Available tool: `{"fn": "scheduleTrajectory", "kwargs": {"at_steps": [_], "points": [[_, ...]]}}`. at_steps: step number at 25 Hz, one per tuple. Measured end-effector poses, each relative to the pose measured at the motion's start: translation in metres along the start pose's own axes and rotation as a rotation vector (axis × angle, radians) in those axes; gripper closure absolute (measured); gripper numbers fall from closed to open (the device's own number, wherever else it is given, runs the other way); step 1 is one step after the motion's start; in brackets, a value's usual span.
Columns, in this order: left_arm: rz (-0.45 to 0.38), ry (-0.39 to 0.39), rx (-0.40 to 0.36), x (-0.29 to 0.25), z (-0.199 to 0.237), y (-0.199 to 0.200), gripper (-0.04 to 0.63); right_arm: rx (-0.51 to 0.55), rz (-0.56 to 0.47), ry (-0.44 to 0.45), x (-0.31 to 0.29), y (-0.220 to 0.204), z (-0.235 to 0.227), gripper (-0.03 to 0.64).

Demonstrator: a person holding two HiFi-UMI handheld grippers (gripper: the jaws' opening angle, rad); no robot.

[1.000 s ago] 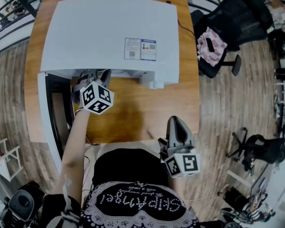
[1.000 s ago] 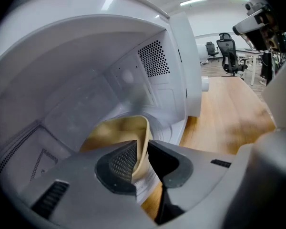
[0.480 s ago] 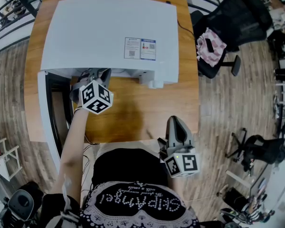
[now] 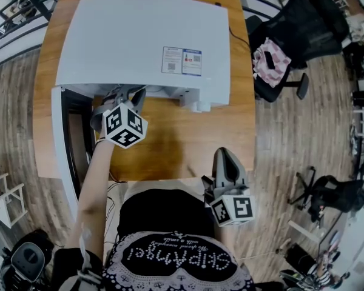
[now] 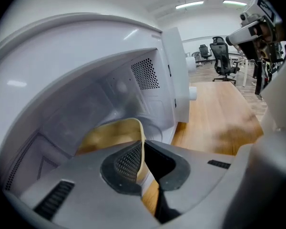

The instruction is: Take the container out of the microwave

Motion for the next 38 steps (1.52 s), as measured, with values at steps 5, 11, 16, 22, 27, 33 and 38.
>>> {"fn": "scheduleTrajectory", "kwargs": {"at_steps": [5, 11, 16, 22, 27, 33, 38], "points": [[-0.007, 0.014, 0.015, 0.012, 0.0, 0.003, 0.555, 0.004, -0.008, 0.014, 0.0, 0.001, 0.002, 0.577], [-0.014, 0.037, 0.025, 0.029, -0.001, 0.005, 0.555, 0.008, -0.019, 0.032, 0.003, 0.0, 0.004, 0.577], [-0.017, 0.045, 0.03, 0.046, -0.007, 0.007, 0.555, 0.011, -0.025, 0.045, 0.007, -0.001, 0.006, 0.577], [-0.018, 0.041, 0.057, 0.065, -0.023, 0.007, 0.555, 0.017, -0.036, 0.065, 0.011, -0.001, 0.009, 0.577], [-0.015, 0.032, 0.077, 0.075, -0.039, 0.003, 0.555, 0.023, -0.044, 0.087, 0.011, 0.0, 0.013, 0.577], [-0.016, 0.024, 0.079, 0.087, -0.054, 0.001, 0.555, 0.031, -0.047, 0.109, 0.012, 0.001, 0.017, 0.577], [-0.024, 0.03, 0.083, 0.101, -0.064, 0.004, 0.555, 0.036, -0.045, 0.125, 0.012, 0.001, 0.019, 0.577]]}}
Point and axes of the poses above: the fingertips, and each gripper's own axes: x backward along the fingers, z to its left, y out of its top, the point moved 5 cm from there along x, backward along the fingers, and after that the axes turned 1 degree about -y, right-handed, at the moved point
